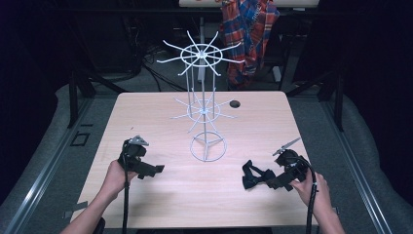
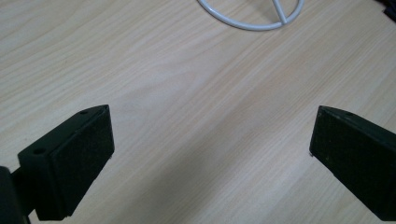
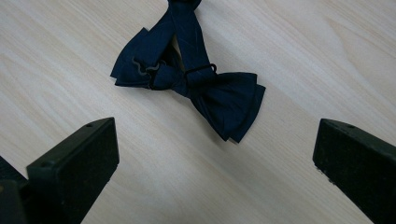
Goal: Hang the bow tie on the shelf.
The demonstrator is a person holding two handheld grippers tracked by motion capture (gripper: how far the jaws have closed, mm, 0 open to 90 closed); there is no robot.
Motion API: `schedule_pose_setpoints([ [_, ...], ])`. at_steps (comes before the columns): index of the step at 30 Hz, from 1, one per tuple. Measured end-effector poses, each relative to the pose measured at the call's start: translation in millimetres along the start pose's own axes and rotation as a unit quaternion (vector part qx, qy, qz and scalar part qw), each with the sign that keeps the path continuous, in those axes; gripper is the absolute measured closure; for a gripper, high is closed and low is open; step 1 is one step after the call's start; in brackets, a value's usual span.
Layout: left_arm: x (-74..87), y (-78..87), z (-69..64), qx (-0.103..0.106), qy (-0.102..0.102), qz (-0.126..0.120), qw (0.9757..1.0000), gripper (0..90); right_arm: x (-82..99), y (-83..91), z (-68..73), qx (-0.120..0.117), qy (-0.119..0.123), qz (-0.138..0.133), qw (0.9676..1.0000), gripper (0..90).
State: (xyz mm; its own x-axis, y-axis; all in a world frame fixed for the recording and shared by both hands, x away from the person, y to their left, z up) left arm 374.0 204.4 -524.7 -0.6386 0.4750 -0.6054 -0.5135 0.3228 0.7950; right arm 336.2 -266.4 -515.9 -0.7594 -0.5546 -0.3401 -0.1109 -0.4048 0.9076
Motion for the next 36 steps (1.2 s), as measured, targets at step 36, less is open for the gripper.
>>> schedule_pose_setpoints([
  [36,-1.4,-2.6,-1.8,0.006,-0.007,0.004,1.0000,0.0,-22.2,-33.8,16.8,0.003,0.035,-0.023,0.9991,19.0],
])
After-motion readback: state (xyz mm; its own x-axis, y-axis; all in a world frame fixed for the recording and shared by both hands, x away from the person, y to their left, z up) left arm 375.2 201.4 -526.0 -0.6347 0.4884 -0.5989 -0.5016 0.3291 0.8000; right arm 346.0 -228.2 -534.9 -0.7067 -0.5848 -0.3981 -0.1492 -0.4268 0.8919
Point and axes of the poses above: each handheld gripper's, and its own axes: y roughly backward along the jaws, x roughly out of its underside, z roughly to its left, the point moved 2 cm from there along -y, roughly forward along the jaws, and after that the axes turned 12 degrees about -x, right-handed, at the moved point
